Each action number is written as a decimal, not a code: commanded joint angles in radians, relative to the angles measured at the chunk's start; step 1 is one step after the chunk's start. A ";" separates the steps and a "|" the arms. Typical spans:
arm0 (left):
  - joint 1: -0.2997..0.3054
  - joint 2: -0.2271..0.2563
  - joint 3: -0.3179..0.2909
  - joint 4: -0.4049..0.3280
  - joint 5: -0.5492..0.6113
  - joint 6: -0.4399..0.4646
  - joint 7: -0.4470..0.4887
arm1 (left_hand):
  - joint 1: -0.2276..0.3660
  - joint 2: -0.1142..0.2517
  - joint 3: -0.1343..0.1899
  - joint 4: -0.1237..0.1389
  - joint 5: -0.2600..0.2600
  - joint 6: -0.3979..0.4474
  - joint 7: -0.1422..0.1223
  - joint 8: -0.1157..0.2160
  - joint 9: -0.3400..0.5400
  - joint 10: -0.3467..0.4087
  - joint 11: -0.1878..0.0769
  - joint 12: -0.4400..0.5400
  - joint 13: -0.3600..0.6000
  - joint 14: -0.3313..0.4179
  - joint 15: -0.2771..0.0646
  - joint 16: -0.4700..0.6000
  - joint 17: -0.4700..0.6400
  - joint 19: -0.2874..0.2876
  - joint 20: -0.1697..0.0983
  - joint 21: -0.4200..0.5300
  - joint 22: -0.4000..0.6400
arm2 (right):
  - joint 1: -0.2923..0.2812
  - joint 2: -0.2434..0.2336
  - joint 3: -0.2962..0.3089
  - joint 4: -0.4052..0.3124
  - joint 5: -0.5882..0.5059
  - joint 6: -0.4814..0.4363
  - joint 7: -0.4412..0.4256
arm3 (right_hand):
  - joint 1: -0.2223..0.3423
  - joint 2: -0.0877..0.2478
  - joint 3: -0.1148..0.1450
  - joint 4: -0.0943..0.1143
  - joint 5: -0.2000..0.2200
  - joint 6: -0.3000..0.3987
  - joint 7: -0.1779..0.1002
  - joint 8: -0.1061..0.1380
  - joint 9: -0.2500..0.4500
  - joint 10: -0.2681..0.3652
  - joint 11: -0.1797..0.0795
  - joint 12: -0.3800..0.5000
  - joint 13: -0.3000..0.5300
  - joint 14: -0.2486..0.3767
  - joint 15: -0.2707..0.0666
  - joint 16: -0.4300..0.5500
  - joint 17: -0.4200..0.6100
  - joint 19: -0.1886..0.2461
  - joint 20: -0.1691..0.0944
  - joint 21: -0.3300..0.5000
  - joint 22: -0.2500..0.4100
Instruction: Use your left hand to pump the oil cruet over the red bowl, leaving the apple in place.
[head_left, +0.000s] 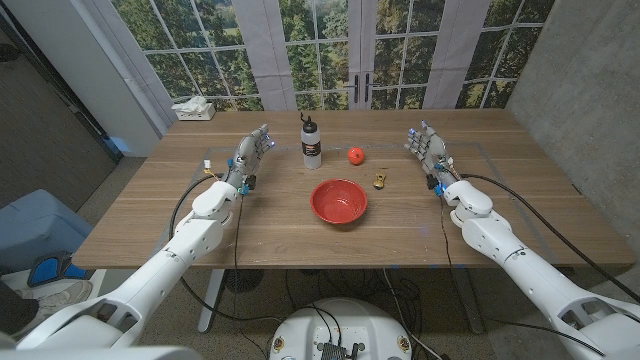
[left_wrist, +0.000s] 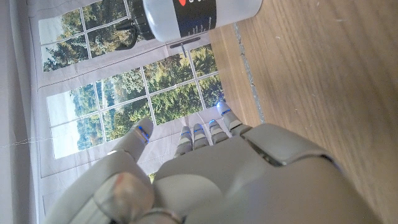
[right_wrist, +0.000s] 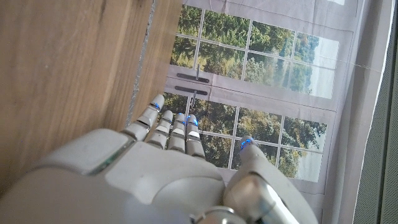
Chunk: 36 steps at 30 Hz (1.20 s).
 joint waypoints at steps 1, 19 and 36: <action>-0.001 0.000 -0.008 0.023 0.005 -0.039 -0.010 | 0.011 0.065 0.007 -0.001 0.005 0.001 -0.004 0.005 0.002 0.001 -0.009 0.007 0.001 -0.010 -0.038 0.002 0.004 -0.004 -0.018 0.003 0.005 | 0.002 0.027 0.001 0.029 0.020 0.011 0.003 | 0.013 0.030 0.006 -0.003 0.004 0.008 0.000 0.006 0.004 0.008 -0.002 0.003 0.005 0.013 0.002 0.007 0.002 0.013 -0.014 0.003 0.003; -0.023 -0.003 -0.008 0.057 0.033 -0.077 -0.006 | -0.055 -0.014 -0.051 -0.128 -0.033 -0.024 -0.089 0.010 0.005 -0.017 -0.025 -0.001 0.002 0.592 0.044 0.112 0.016 0.356 0.146 0.008 0.016 | 0.023 0.043 0.000 0.071 0.008 0.036 0.001 | 0.030 0.024 0.014 -0.020 -0.001 0.009 0.000 0.006 0.004 0.009 0.000 0.002 0.005 0.016 0.010 0.007 -0.002 0.023 -0.002 -0.011 0.003; -0.001 0.080 0.002 -0.015 0.168 -0.034 0.112 | -0.021 -0.155 -0.037 -0.264 -0.041 -0.014 0.032 0.005 0.007 0.366 -0.033 0.015 0.007 1.510 -0.168 0.831 0.266 1.327 -0.171 0.385 0.124 | -0.001 0.032 0.000 0.034 -0.007 0.031 -0.032 | 0.041 0.022 0.019 -0.033 -0.007 0.032 -0.024 0.012 0.004 0.008 -0.003 0.001 0.004 0.018 0.011 0.009 -0.004 0.032 0.007 -0.024 0.004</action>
